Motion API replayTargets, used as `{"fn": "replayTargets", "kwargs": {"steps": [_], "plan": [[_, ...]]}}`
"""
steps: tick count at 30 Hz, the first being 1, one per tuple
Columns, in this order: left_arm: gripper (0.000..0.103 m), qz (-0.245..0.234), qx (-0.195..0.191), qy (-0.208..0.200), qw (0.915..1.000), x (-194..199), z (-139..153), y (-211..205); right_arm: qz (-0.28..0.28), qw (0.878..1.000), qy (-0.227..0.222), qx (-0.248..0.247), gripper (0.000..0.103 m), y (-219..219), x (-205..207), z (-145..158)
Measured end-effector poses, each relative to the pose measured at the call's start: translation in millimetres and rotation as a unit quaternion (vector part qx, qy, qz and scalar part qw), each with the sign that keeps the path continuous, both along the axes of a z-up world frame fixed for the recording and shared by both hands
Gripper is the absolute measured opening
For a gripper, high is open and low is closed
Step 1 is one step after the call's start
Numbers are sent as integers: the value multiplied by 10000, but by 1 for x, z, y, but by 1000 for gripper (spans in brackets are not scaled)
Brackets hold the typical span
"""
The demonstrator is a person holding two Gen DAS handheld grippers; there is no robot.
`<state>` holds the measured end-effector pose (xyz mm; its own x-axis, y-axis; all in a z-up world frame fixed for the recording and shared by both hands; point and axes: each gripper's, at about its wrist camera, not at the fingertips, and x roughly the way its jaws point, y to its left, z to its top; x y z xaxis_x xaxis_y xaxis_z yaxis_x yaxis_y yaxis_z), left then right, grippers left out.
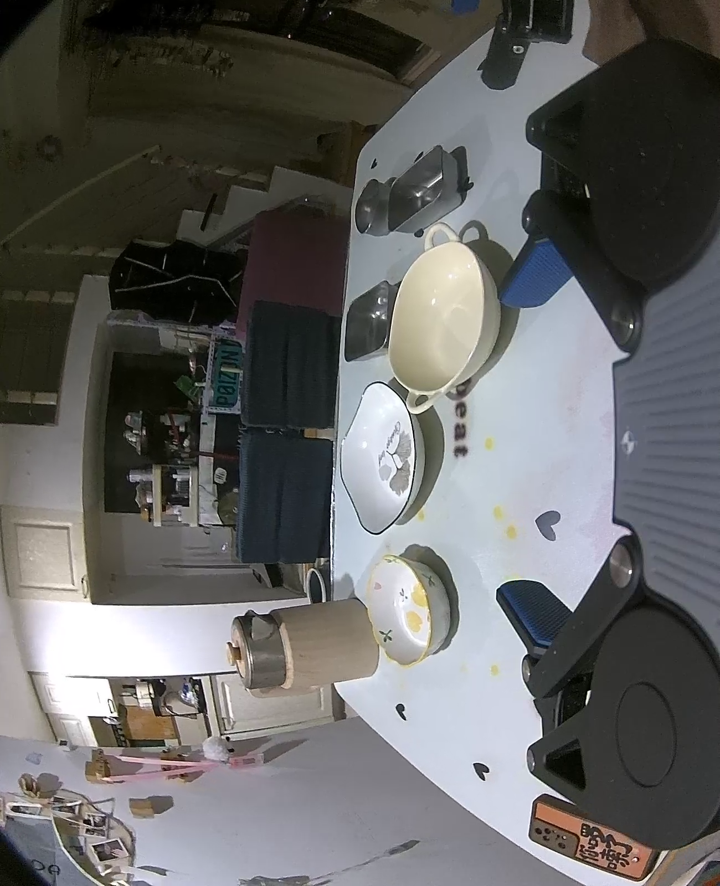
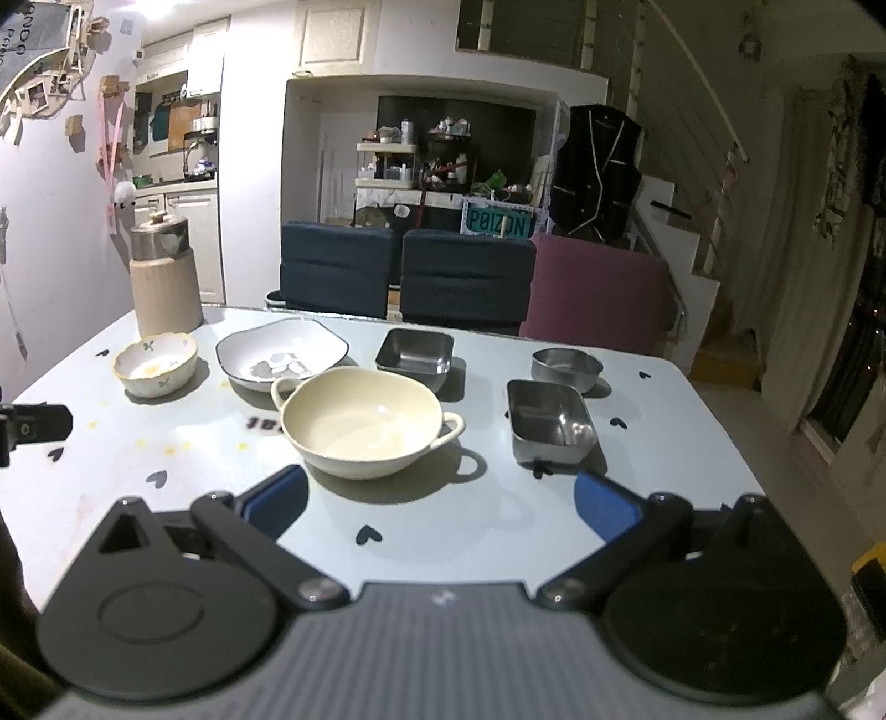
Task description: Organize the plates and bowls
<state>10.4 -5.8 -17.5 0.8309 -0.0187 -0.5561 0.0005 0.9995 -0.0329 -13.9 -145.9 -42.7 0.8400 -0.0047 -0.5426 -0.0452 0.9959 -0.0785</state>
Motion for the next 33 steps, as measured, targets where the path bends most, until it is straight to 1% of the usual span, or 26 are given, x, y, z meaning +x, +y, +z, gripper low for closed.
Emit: {"fn": "replayTargets", "kwargs": {"steps": [7, 10, 13, 16, 19, 22, 26, 28, 33], "plan": [[103, 186, -93, 137, 9997, 27, -3, 6, 139, 9998, 175, 0, 103, 5, 24, -2], [103, 259, -251, 267, 9990, 42, -6, 10, 216, 9994, 267, -11, 103, 9, 40, -2], [103, 324, -324, 433, 9980, 57, -11, 14, 295, 9990, 342, 9, 103, 13, 57, -2], [103, 343, -372, 587, 9970, 72, -17, 17, 516, 9976, 462, -17, 103, 21, 76, -3], [103, 493, -431, 719, 9953, 88, -23, 23, 709, 9963, 484, -94, 103, 28, 93, -3], [103, 643, -642, 848, 9922, 103, -26, 31, 861, 9948, 517, -184, 103, 35, 112, -5], [103, 906, -1025, 1006, 9855, 125, -30, 45, 1133, 9922, 488, -194, 103, 41, 137, -7], [103, 1010, -1146, 994, 9833, 135, -30, 49, 1263, 9907, 411, -279, 103, 47, 151, -9], [103, 1277, -1229, 826, 9807, 159, -28, 57, 1422, 9888, 312, -331, 103, 56, 189, -14]]}}
